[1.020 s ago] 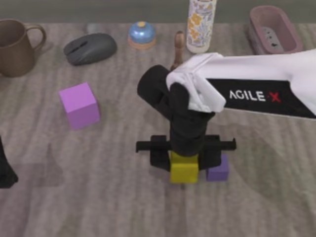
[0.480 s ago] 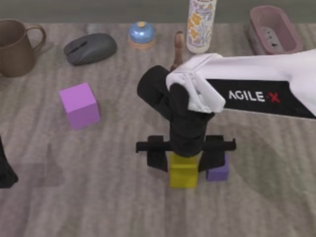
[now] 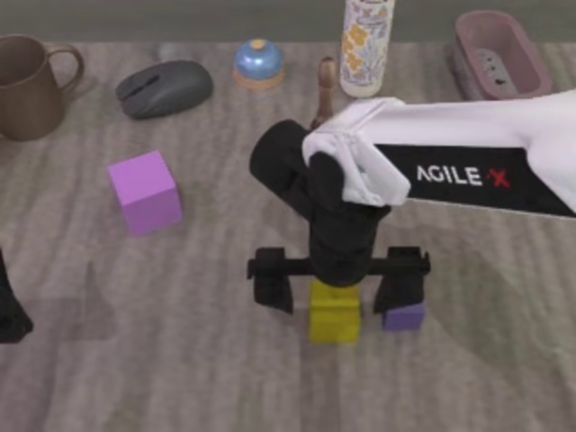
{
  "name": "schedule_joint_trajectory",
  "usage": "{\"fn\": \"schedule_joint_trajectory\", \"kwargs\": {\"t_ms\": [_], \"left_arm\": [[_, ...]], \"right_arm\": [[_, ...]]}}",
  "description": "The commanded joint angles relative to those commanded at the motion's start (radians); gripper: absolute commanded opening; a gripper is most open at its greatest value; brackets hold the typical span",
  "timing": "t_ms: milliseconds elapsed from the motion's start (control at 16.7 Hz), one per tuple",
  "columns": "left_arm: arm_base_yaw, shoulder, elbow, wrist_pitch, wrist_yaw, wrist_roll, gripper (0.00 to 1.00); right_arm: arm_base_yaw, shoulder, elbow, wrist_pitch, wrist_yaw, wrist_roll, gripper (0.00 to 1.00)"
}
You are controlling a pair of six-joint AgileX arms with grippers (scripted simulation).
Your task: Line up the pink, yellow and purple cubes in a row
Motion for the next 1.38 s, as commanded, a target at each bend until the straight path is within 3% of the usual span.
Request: {"fn": "schedule_joint_trajectory", "kwargs": {"t_ms": [240, 660, 960, 1140, 1380], "left_arm": [[0.000, 0.000, 0.000, 0.000, 0.000, 0.000, 1.00], [0.000, 0.000, 0.000, 0.000, 0.000, 0.000, 1.00], [0.000, 0.000, 0.000, 0.000, 0.000, 0.000, 1.00], [-0.017, 0.059, 0.057, -0.055, 0.021, 0.038, 1.00], [-0.065, 0.286, 0.262, -0.238, 0.080, 0.166, 1.00]], "right_arm": [[0.001, -0.005, 0.015, -0.018, 0.000, 0.000, 1.00], [0.009, -0.076, 0.157, -0.235, -0.001, 0.000, 1.00], [0.003, -0.076, 0.160, -0.238, -0.001, 0.000, 1.00], [-0.016, -0.125, 0.122, -0.210, 0.019, -0.028, 1.00], [-0.088, -0.315, -0.019, -0.113, 0.073, -0.116, 1.00]]}}
